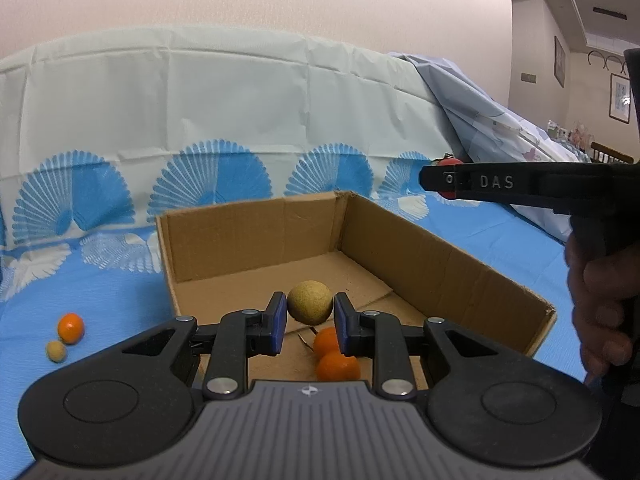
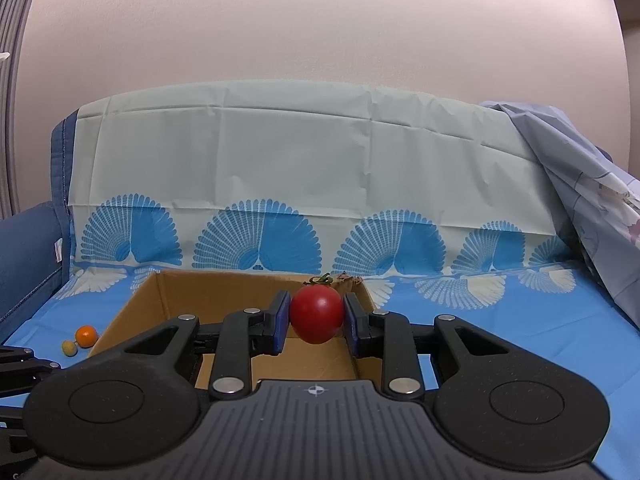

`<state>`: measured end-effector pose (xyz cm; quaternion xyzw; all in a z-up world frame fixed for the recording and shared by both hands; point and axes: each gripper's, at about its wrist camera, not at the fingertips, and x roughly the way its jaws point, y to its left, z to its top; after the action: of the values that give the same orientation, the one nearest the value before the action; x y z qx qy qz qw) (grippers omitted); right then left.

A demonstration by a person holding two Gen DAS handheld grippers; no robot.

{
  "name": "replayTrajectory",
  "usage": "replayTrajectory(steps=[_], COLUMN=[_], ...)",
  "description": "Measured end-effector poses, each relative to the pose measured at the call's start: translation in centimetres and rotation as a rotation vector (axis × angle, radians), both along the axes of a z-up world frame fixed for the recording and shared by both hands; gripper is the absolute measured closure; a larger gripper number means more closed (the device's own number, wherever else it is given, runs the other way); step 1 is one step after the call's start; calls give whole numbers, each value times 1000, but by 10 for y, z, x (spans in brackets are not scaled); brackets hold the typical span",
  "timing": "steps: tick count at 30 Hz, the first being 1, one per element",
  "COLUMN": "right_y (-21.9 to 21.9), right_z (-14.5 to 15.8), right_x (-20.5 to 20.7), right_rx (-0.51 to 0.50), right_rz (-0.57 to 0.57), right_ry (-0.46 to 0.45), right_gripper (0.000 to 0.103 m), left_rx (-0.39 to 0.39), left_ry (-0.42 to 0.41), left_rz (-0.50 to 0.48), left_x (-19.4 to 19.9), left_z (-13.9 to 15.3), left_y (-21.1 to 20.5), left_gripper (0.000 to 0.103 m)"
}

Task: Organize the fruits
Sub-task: 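Open both tools to drop the fruits into the box, then move both open tools back toward the remaining fruits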

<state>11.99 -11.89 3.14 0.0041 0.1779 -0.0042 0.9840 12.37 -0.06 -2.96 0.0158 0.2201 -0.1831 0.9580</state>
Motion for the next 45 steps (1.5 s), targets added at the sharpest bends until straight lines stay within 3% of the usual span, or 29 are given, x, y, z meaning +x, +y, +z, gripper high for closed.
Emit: replayTrajectory(steps=[2, 3, 11, 16, 18, 21, 25, 29, 32, 35, 40, 45], right_y=[1, 2, 4, 9, 13, 20, 34, 50, 64, 82, 117, 153], right_z=[-2, -2, -1, 1, 2, 5, 10, 14, 16, 16, 15, 8], right_x=[2, 4, 4, 1, 0, -4, -10, -15, -19, -24, -32, -35], right_rx=[-3, -10, 1, 18, 28, 45, 68, 96, 106, 108, 84, 77], right_rz=[0, -5, -17, -19, -17, -11, 20, 57, 89, 136, 232, 333], right_ry=[21, 25, 18, 9, 3, -10, -28, -38, -43, -41, -36, 6], right_gripper=[50, 46, 39, 38, 38, 38, 39, 47, 55, 60, 62, 62], left_rx=[9, 14, 11, 17, 27, 36, 97, 126, 158, 177, 42, -139], left_ry=[-3, -7, -18, -42, -56, -58, -81, -89, -44, 72, 96, 138], left_rz=[3, 2, 19, 51, 59, 48, 33, 60, 55, 112, 200, 297], left_x=[0, -1, -2, -9, -13, -13, -6, -2, 0, 10, 14, 19], left_z=[-1, -1, 1, 5, 9, 17, 38, 58, 50, 34, 35, 38], left_y=[-2, -3, 1, 10, 18, 34, 59, 95, 117, 134, 159, 192], left_gripper=[61, 61, 61, 64, 77, 83, 84, 84, 84, 83, 83, 83])
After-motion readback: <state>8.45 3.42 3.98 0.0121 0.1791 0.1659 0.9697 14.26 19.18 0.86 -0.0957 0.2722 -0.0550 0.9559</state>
